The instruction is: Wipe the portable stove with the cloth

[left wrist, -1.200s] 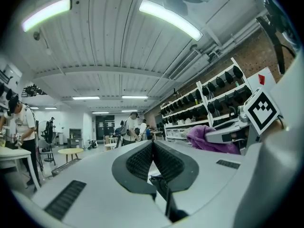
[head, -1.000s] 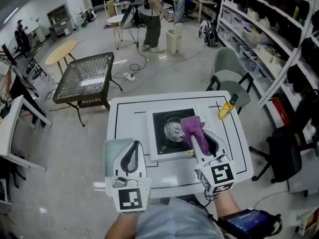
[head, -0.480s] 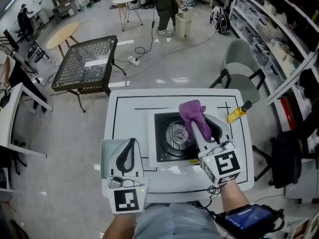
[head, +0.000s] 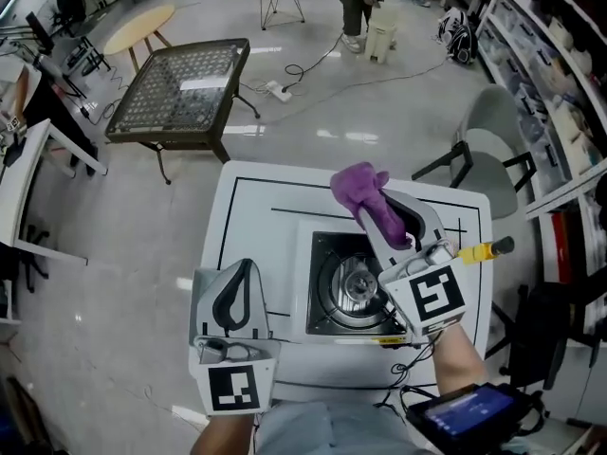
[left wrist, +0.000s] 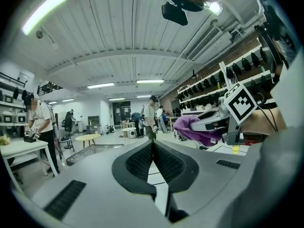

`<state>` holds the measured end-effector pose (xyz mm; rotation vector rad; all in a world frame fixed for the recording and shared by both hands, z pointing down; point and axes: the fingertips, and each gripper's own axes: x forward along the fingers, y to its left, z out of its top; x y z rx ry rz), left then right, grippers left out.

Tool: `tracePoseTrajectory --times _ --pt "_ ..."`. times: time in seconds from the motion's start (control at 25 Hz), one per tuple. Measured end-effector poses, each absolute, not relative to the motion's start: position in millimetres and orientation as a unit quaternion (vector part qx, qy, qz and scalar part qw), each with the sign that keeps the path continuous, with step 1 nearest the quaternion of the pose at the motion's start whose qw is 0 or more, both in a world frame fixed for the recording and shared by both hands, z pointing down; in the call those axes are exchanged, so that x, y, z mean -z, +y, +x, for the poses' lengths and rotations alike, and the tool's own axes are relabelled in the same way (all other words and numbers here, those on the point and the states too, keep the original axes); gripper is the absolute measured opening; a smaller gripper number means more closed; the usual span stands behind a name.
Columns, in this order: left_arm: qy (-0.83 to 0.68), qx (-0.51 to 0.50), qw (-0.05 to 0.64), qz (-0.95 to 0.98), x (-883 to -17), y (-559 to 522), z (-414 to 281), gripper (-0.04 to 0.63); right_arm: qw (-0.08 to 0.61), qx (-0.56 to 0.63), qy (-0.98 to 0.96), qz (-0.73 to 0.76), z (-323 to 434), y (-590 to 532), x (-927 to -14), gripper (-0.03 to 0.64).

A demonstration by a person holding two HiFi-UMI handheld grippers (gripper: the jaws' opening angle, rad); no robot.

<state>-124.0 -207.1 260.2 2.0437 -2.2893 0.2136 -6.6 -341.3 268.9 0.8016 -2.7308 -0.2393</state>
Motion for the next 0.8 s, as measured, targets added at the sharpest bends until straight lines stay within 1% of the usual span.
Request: tracePoseTrajectory --times 0.2,0.36,0.56,0.8 --pt "-0.755 -0.084 0.072 0.646 -298.3 -223.6 -152.4 0.018 0.257 0.117 -0.947 0.156 -56.0 -347.3 -343.9 0.12" --pt "-0.76 -0.09 0.1 0.636 -328.5 -233.4 -164.9 0.018 0.322 0.135 -0.934 0.073 -78.2 -346.1 -394.7 0.118" --pt "-0.764 -0.092 0.128 0.626 -352.1 -235.1 -177.5 0.018 0.37 0.151 -0.917 0.008 -93.2 -343.3 -431.6 0.118" --pt "-0.77 -0.095 0.139 0.616 -358.8 -233.3 -186.4 0.018 0.387 0.158 -0.908 -0.016 -102.9 -345.2 -446.5 0.115"
